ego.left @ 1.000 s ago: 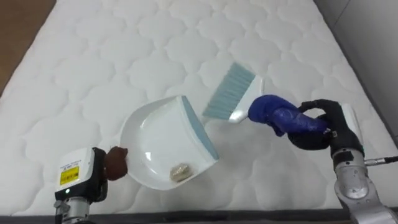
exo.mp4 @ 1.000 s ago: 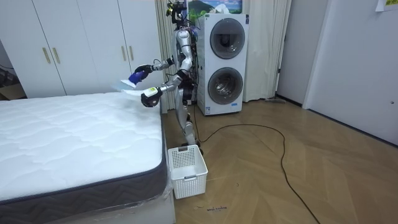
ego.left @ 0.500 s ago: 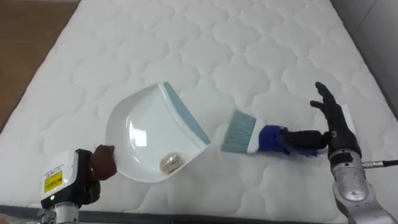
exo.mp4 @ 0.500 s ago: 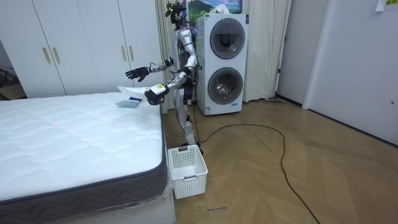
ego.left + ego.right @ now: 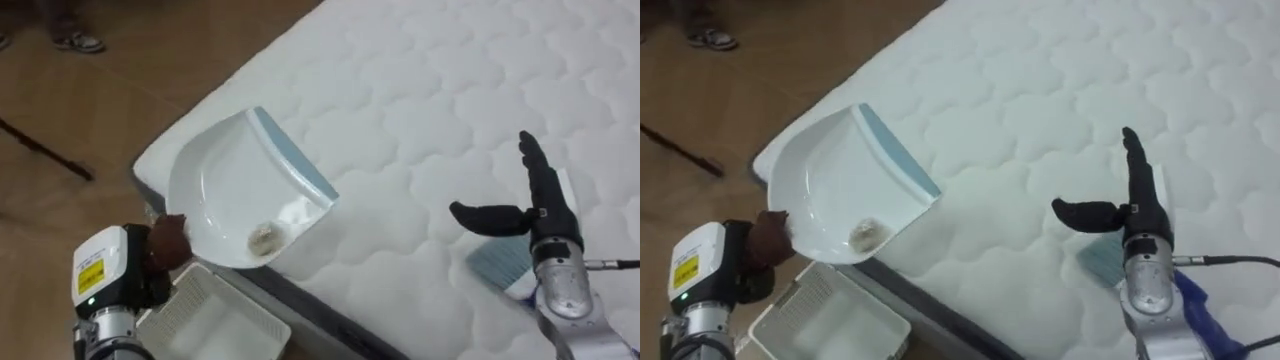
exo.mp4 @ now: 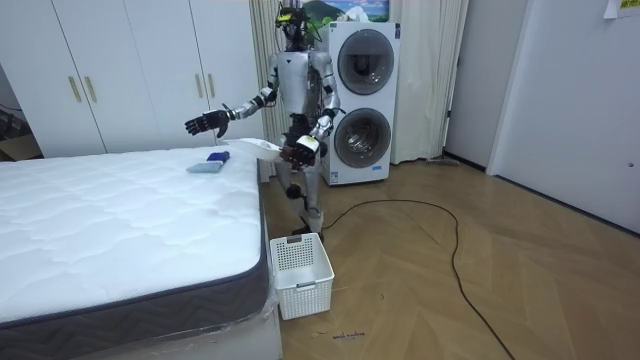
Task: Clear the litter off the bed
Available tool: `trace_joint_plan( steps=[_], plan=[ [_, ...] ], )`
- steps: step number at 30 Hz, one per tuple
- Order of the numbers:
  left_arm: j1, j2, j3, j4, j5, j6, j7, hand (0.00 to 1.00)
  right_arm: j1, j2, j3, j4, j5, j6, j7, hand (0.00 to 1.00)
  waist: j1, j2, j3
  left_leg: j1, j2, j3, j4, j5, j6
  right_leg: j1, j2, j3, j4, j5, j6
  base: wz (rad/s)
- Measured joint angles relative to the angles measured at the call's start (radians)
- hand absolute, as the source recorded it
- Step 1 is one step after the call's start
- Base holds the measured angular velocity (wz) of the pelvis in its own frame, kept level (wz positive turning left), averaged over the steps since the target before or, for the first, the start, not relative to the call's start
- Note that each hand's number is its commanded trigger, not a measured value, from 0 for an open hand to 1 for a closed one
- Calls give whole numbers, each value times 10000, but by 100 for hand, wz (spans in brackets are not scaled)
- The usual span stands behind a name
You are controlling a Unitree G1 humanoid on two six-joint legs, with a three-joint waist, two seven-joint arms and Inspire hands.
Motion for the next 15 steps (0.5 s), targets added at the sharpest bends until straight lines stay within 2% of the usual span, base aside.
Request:
trace_joint_plan(
  steps=[2, 5, 7, 8, 9, 10, 11, 12, 13, 14, 15],
  plan=[
    [-5, -1, 1, -5, 70, 83, 1, 100, -22, 6, 0, 4, -12, 2, -25, 0, 155, 13, -13, -49, -223, -119, -291, 74, 109, -308, -177, 500, 387, -1, 2, 33],
    [-10, -3, 3, -4, 123, 147, 1, 100, -26, 23, 24, 10, 101, 90, -38, 0, 392, 20, -22, -10, -638, -316, -762, 313, 262, -505, -586, 559, 989, 1, 5, 36],
    [-13, -9, 2, -1, 166, 147, -8, 100, -29, 23, 87, 77, 103, 90, -48, 0, 514, 1, -21, 102, -899, -562, -983, 406, 331, -519, -816, 665, 1347, 2, 7, 45],
    [-16, -17, -9, -5, 214, 124, -12, 100, -20, 39, 99, 135, 132, 90, -102, 0, 502, -9, -24, 192, -1073, -830, -1122, 456, 404, -548, -996, 859, 1788, 27, 49, 70],
    [-30, -13, -44, -13, 198, 108, -12, 100, -18, 79, 105, 204, 192, 85, -200, 0, 438, -8, -23, 266, -1217, -1254, -1187, 485, 457, -783, -1052, 1340, 2355, 133, 165, 77],
    [-32, -10, -55, -22, 194, 106, -13, 100, -4, 130, 107, 282, 191, 73, -259, 0, 360, -5, -32, 282, -1257, -1564, -1223, 497, 477, -938, -980, 1843, 2469, 76, 229, 80],
    [-31, 6, -47, -67, 190, 107, -9, 100, 6, 279, 104, 434, 137, 76, -332, 0, 304, 12, -41, 242, -1277, -2141, -1247, 530, 454, -1259, -517, 2975, 2014, 1, 232, 100],
    [-39, 33, -62, -70, 180, 112, -11, 100, 60, 409, 106, 462, 37, 79, -341, 0, 86, 52, -38, 137, -1280, -2715, -1244, 597, 431, -1605, -173, 3720, 1489, 11, 230, 116],
    [-45, 72, -130, -69, 138, 121, -11, 100, 67, 459, 133, 479, 10, 80, -359, 0, -90, 63, -30, 92, -1288, -3013, -1232, 648, 427, -1786, -45, 4066, 1205, 52, 229, 147],
    [-59, 159, -353, -62, -39, 122, -12, 100, 103, 521, 198, 481, 9, 79, -449, 0, -340, 72, -23, 40, -1360, -3602, -1223, 732, 384, -2119, 73, 4650, 598, 349, 262, 153],
    [-59, 268, -595, -84, -208, 102, -22, 100, 138, 626, 196, 478, -11, 77, -579, 0, -563, 6, -59, -16, -1497, -4082, -1169, 759, 344, -2350, 51, 5197, -58, 1051, 387, 151]
  ],
)
